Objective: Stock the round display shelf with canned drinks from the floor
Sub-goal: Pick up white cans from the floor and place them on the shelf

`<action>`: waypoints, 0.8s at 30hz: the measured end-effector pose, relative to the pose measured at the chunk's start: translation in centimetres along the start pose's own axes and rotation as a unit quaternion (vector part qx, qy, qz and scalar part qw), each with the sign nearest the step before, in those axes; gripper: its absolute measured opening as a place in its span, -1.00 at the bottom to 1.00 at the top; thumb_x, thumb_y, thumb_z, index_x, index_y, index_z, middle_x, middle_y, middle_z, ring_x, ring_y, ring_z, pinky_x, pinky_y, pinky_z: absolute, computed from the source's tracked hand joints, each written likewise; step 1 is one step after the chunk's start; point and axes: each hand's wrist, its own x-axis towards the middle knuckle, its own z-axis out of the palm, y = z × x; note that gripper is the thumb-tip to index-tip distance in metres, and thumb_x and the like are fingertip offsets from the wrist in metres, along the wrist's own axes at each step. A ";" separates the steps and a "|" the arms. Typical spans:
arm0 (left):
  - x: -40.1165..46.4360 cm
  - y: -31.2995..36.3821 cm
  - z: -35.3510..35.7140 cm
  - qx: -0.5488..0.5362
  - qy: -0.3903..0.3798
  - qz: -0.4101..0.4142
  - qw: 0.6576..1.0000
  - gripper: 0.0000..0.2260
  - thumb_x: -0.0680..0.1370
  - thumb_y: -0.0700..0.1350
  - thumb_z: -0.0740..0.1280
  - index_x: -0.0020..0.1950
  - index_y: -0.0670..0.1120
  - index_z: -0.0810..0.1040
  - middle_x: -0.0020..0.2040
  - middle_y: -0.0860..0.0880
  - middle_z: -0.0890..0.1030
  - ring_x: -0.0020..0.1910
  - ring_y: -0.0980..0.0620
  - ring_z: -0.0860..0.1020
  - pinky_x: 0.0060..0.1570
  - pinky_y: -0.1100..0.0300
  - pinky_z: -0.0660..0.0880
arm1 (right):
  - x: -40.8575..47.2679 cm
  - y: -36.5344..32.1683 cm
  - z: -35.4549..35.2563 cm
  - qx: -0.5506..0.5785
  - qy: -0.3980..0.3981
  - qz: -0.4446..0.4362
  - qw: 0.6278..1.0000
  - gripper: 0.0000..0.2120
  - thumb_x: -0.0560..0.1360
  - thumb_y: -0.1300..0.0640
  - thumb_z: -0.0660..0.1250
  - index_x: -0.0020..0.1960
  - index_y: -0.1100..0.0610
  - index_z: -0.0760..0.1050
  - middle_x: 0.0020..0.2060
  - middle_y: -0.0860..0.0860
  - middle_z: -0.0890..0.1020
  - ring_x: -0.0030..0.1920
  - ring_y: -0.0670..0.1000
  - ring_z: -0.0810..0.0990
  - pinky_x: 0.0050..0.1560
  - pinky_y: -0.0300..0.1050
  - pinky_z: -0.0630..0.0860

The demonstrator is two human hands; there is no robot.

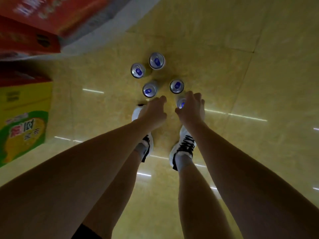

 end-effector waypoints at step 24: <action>-10.6 2.6 -6.3 0.024 -0.015 0.051 0.998 -0.44 0.48 -0.20 0.38 0.43 -0.01 0.26 0.35 -0.13 0.41 0.19 -0.18 0.51 0.05 -0.14 0.53 | -10.9 -3.6 -12.8 0.086 -0.052 -0.076 0.992 -0.53 0.31 -0.01 0.53 0.08 0.15 0.43 -0.14 0.04 0.59 -0.08 0.12 0.57 -0.21 -0.12 0.41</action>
